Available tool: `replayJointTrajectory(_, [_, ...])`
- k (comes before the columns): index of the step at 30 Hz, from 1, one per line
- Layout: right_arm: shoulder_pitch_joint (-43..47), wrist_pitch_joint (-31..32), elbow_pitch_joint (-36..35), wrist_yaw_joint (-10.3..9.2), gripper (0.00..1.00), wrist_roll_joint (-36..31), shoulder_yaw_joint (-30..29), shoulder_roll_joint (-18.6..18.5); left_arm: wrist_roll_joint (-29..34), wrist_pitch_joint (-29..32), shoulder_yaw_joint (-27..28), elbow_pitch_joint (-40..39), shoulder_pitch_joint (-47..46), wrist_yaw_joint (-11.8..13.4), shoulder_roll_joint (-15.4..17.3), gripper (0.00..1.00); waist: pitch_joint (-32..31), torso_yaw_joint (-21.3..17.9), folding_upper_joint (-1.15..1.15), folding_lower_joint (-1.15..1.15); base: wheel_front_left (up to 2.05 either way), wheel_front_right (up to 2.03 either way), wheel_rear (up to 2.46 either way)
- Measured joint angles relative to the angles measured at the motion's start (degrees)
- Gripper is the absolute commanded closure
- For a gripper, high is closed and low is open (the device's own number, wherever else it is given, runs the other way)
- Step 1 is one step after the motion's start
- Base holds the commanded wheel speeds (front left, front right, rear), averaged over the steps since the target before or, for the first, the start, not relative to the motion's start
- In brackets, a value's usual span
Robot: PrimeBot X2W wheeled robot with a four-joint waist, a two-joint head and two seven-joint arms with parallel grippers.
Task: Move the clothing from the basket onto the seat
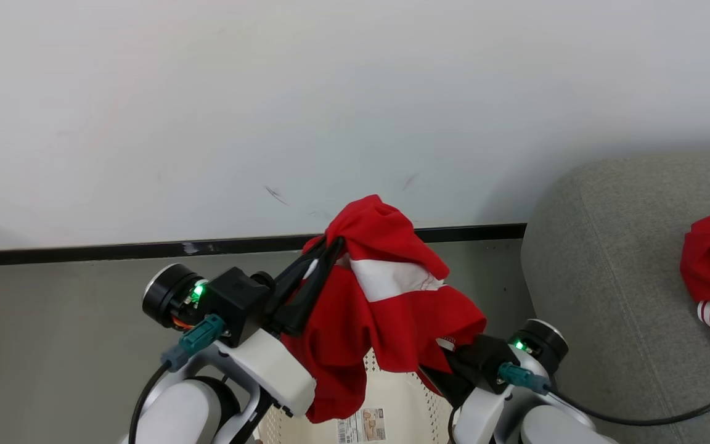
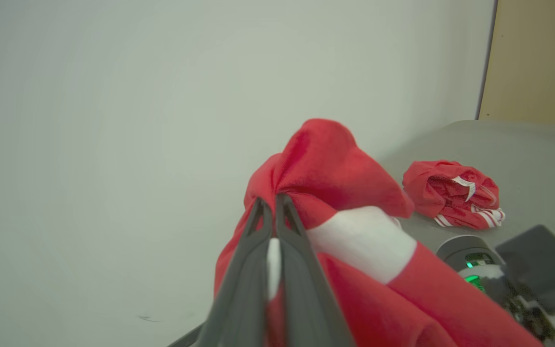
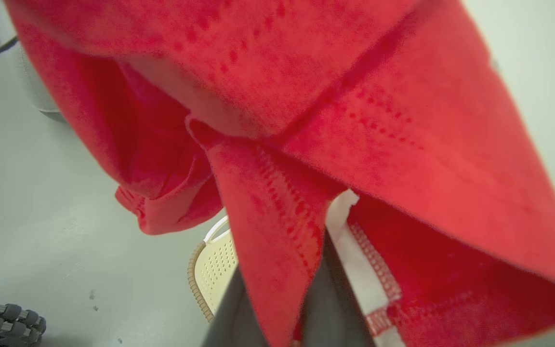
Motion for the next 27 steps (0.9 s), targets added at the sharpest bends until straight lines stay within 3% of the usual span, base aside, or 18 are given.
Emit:
replayJointTrajectory(12, [0.08,0.0,-7.64,0.0,1.0,0.97,-7.97,-3.19,-1.91,-1.7,2.98,2.59,3.53,2.03,0.47,1.0,0.36,-2.57,0.0,0.0,0.0,0.0,0.0])
replayJointTrajectory(13, [0.08,0.0,-8.11,0.0,1.0,1.13,-8.86,-3.23,-1.99,-1.96,3.2,2.67,3.74,2.05,0.37,0.96,0.38,-2.85,0.0,0.0,0.0,0.0,0.0])
replayJointTrajectory(15, [0.09,0.0,-9.07,0.0,1.0,1.44,-10.45,-3.36,-2.16,-2.45,3.36,2.83,4.27,2.41,0.15,0.55,0.41,-3.41,0.0,0.0,0.0,0.0,0.0])
replayJointTrajectory(16, [0.08,0.0,-9.57,0.0,1.0,1.44,-11.2,-3.46,-2.4,-2.71,3.35,3.03,4.39,2.44,0.08,0.45,0.42,-3.68,0.0,0.0,0.0,0.0,0.0])
replayJointTrajectory(18, [0.07,0.0,-10.22,0.0,1.0,1.46,-12.89,-3.63,-2.46,-2.97,3.32,3.19,4.67,2.44,-0.05,0.01,0.44,-4.23,0.0,0.0,0.0,0.0,0.0])
replayJointTrajectory(27, [0.01,0.0,-13.88,0.0,1.0,1.81,-19.73,-5.08,-2.55,-5.0,2.34,3.66,6.11,1.6,0.04,0.0,0.44,-6.44,0.0,0.0,0.0,0.0,0.0])
